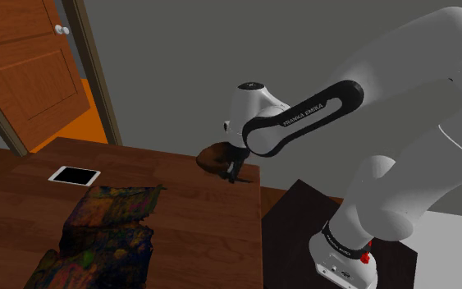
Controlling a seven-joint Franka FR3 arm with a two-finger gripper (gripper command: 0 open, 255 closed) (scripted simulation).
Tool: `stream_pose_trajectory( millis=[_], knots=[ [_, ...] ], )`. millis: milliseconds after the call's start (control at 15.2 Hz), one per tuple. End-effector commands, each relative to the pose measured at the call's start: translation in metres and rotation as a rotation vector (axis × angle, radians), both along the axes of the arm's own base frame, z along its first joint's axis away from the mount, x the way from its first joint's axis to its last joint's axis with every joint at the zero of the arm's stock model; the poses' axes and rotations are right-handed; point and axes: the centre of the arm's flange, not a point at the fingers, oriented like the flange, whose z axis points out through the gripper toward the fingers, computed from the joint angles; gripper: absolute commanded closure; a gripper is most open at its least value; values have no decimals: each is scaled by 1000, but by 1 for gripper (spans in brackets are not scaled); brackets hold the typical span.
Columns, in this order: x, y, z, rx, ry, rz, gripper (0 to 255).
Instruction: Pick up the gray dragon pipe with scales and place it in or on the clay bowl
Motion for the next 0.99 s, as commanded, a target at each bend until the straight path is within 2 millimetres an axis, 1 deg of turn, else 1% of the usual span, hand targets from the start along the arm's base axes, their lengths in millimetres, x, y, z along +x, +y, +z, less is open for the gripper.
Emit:
stream_pose_trajectory(
  millis=[0, 660, 726, 924],
  knots=[
    [-1, 0, 10, 0, 1, 0, 255],
    [-1, 0, 63, 0, 1, 0, 255],
    [-1, 0, 65, 0, 1, 0, 255],
    [33, -21, 63, 0, 1, 0, 255]
  ],
)
